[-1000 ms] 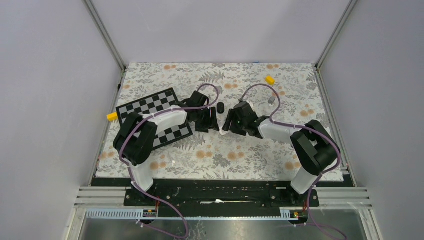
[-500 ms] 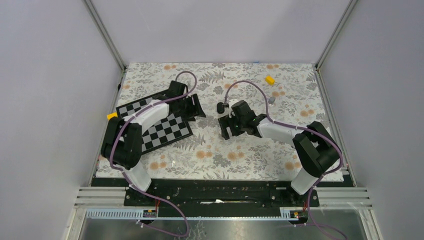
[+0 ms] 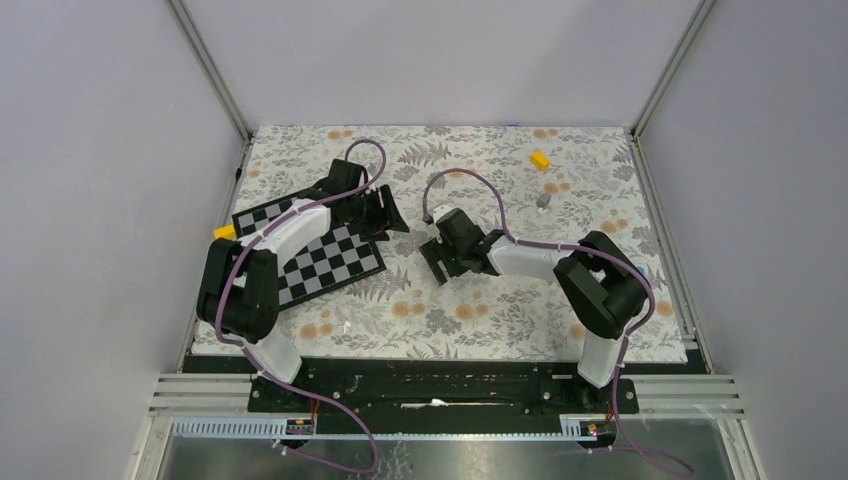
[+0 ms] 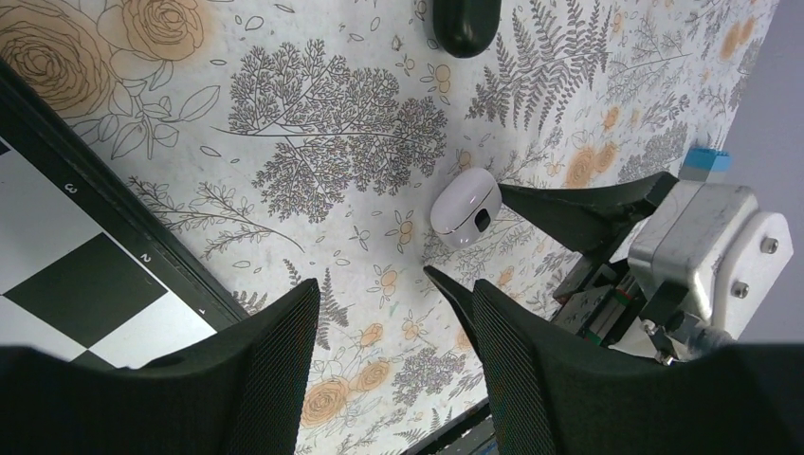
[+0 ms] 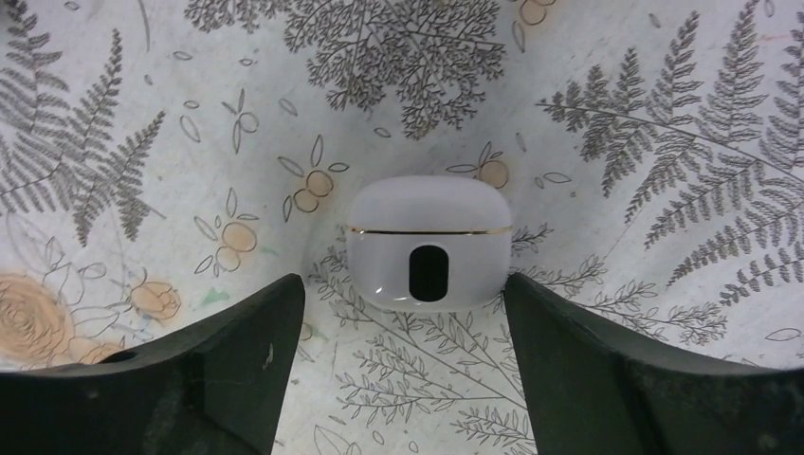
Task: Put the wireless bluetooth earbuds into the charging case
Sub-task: Pick up the charging case from the center of the board.
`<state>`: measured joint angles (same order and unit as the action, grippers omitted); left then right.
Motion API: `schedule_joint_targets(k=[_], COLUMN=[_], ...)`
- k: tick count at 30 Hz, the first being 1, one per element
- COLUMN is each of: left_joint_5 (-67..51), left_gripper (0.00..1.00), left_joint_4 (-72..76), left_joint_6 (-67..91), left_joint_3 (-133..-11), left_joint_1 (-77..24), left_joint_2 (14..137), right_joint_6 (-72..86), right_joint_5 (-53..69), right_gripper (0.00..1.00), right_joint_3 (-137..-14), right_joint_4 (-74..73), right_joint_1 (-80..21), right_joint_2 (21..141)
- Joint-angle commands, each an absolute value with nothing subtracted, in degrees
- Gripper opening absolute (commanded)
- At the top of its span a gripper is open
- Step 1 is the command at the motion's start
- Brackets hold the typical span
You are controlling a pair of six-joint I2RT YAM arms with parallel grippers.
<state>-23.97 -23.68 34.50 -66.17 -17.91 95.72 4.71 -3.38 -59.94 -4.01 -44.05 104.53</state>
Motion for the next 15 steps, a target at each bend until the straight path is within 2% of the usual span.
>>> schedule_joint_targets(k=[1, 10, 15], left_joint_5=[-26.56, -28.68, -29.65], left_gripper=[0.62, 0.62, 0.62], left_joint_4=[-21.62, -21.62, -21.58], left_joint_6=[34.28, 33.84, 33.62], left_joint_3=[-66.01, -65.64, -65.64], left_joint_1=[-17.93, -17.93, -17.93], left_joint_2=[94.9, 95.41, 95.53], right_joint_6=[4.64, 1.57, 0.31], right_joint_5=[-7.07, -7.98, -5.77], right_gripper=[0.82, 0.75, 0.61], right_joint_3=[-62.04, -62.66, -62.2], right_joint_4=[-3.57, -3.39, -2.76], right_joint_1=[-44.29, -44.3, -44.25], right_joint_2=[106.52, 107.89, 107.95])
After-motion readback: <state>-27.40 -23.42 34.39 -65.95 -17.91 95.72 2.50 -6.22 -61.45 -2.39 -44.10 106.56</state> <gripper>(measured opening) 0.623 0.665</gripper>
